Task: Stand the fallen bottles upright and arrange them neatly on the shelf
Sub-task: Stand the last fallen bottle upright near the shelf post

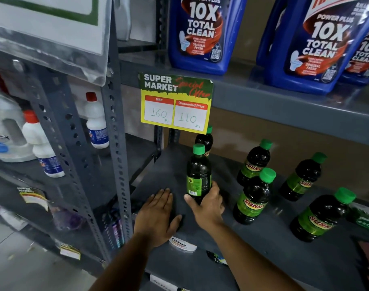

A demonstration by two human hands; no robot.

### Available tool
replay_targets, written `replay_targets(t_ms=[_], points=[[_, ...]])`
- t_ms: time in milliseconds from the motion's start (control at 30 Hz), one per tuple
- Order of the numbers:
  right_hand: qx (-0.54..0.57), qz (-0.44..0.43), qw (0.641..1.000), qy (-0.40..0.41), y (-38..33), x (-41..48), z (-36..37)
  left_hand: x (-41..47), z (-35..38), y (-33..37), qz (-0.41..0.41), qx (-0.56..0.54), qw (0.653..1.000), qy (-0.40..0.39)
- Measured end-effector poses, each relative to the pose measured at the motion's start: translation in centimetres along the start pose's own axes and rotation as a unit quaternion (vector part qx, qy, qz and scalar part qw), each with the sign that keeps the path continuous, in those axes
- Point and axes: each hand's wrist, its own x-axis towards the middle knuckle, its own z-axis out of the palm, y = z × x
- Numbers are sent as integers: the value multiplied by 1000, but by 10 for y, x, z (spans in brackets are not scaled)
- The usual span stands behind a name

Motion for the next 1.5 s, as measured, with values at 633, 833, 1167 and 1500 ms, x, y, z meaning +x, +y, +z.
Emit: replay_targets(t_ms=[633,833,1167,1500], points=[[35,4,999,-3,2,19,-5,1,4,-1,6,7,1000,13],[57,-8,997,-47,11,19,-5,2,2,0,7,14,1000,16],[-70,3,997,-9,3,16,2,2,2,-1,5,16,1000,13],[-43,-31,999,7,7,12,6,2,1,1,7,19,1000,11]])
